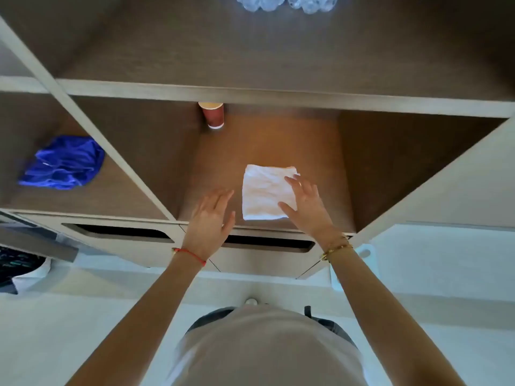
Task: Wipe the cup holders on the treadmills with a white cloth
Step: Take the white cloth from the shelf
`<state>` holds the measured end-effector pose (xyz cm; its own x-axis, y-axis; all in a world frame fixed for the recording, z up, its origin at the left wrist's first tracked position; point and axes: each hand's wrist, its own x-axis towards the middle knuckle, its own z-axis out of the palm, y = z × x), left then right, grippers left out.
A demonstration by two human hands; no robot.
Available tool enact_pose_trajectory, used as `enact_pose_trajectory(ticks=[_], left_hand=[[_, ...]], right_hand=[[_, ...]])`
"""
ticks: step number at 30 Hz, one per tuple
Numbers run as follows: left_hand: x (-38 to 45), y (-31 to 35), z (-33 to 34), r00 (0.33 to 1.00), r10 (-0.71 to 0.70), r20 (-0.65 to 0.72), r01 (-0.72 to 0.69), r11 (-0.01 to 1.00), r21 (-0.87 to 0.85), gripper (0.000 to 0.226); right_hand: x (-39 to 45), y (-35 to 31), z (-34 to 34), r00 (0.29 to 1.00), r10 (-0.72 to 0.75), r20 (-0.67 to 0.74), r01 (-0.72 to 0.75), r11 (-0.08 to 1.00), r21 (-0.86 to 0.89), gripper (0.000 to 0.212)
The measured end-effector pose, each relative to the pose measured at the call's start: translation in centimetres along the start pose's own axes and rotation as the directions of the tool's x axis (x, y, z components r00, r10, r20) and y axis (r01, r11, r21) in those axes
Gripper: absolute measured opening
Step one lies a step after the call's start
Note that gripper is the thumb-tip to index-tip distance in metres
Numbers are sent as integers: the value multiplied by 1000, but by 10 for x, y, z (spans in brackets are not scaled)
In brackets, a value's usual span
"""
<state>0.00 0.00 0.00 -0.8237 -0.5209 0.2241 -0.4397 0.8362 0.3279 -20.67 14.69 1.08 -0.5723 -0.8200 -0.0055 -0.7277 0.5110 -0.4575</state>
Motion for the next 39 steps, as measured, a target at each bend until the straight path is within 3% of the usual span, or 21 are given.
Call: enact_pose_trajectory(ticks=[7,13,18,25,32,39], left_hand=[[18,-16,24,989,-64,130,63,998,11,47],[19,-24,38,978,-96,183,97,995,4,48],[18,-24,41,975,-105,197,107,994,1,48],[16,-23,38,979,-83,187,91,995,-34,44],[12,-12,21,990,23,140,-12,997,-80,37],[5,6,8,973,162,164,-137,978,-158,36]], right_hand=[[39,0,27,979,41,197,-25,997,-79,86],[38,3,34,992,94,84,-76,979,-192,94],[33,-1,38,993,112,24,-103,966,-239,79],[15,-7,43,983,145,-113,-149,989,-25,40],[-24,-4,31,943,271,-193,-252,960,121,34],[-86,-8,11,887,369,-279,-341,929,145,34]])
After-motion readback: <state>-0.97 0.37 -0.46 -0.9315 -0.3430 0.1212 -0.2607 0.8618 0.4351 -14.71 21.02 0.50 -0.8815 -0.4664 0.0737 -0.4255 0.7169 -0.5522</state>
